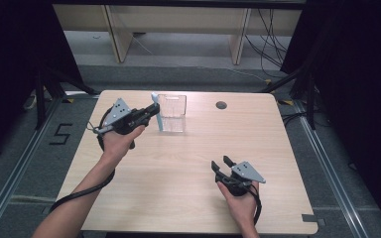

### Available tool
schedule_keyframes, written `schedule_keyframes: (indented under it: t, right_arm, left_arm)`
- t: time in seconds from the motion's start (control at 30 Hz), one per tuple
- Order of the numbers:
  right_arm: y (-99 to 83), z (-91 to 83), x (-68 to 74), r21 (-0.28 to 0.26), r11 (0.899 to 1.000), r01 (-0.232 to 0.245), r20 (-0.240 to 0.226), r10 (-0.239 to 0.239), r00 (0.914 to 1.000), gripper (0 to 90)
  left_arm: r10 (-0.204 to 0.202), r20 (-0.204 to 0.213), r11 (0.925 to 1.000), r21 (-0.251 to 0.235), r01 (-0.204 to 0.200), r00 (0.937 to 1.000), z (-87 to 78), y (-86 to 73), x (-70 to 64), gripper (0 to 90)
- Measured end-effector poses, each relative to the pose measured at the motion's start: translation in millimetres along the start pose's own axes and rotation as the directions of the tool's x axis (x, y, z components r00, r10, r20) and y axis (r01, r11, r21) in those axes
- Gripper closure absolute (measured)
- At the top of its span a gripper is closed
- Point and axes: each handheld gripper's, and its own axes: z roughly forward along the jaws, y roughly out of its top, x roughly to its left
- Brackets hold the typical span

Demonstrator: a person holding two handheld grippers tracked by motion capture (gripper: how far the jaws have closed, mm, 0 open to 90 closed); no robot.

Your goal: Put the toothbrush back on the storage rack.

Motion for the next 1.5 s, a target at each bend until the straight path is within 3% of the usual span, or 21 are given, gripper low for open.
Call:
schedule_keyframes:
  t: [0.1, 0.23, 0.3, 0.33, 0.43, 0.6, 0.63, 0.7, 1.03, 1.23, 1.5]
  right_arm:
    - [0.9, -0.2, -2.2, -0.006, 1.000, 0.014, -0.014, -0.014, 0.9998, 47.3]
    - [0.5, -0.3, -0.1, -0.012, 1.000, -0.021, -0.013, 0.020, 0.9997, 47.2]
    - [0.6, 0.0, -0.2, -0.015, 1.000, -0.010, -0.011, 0.010, 0.9999, 47.0]
    - [1.1, 0.9, -3.2, -0.025, 0.999, 0.034, -0.010, -0.034, 0.9994, 47.0]
    - [0.8, 0.4, -1.3, -0.015, 1.000, 0.010, -0.017, -0.010, 0.9998, 46.8]
    - [2.2, -1.7, -1.7, 0.004, 1.000, 0.030, 0.001, -0.030, 0.9996, 46.6]
    - [2.0, -1.6, -0.4, 0.010, 1.000, 0.005, -0.006, -0.005, 1.0000, 46.6]
    - [2.3, -1.5, -2.2, 0.002, 1.000, 0.030, 0.000, -0.030, 0.9996, 46.6]
    - [1.5, -0.2, -0.1, -0.009, 1.000, -0.001, -0.020, 0.001, 0.9998, 46.4]
    - [2.1, -1.5, -1.5, 0.002, 1.000, 0.028, 0.000, -0.028, 0.9996, 46.3]
    - [1.7, 0.0, -0.9, -0.014, 1.000, 0.012, -0.018, -0.012, 0.9998, 46.2]
  left_arm:
    - [0.004, -0.002, 1.0000, 0.002, -0.004, 1.0000, 2.2, 1.1, 1.1, 85.4]
    - [0.012, -0.008, 0.9999, 0.002, -0.012, 0.9999, 6.7, 3.9, 5.5, 85.4]
    - [0.012, -0.010, 0.9999, 0.002, -0.012, 0.9999, 7.5, 4.6, 6.4, 85.4]
    - [0.016, -0.014, 0.9999, 0.001, -0.016, 0.9998, 9.0, 5.7, 8.2, 85.4]
    - [0.016, -0.016, 0.9999, 0.002, -0.016, 0.9997, 11.5, 6.7, 10.4, 85.4]
    - [0.017, -0.025, 0.9999, 0.001, -0.017, 0.9995, 14.5, 5.7, 14.8, 85.3]
    - [0.014, -0.029, 0.9999, 0.000, -0.014, 0.9995, 15.0, 5.3, 15.8, 85.3]
    - [0.017, -0.034, 0.9999, 0.001, -0.017, 0.9993, 15.9, 4.7, 18.3, 85.3]
    - [0.025, -0.053, 0.9997, -0.005, -0.026, 0.9983, 23.9, 9.7, 25.6, 85.3]
    - [0.023, -0.057, 0.9997, -0.008, -0.024, 0.9981, 27.8, 9.8, 29.4, 85.3]
    - [0.017, -0.071, 0.9998, -0.003, -0.018, 0.9973, 30.9, 5.5, 35.7, 85.3]
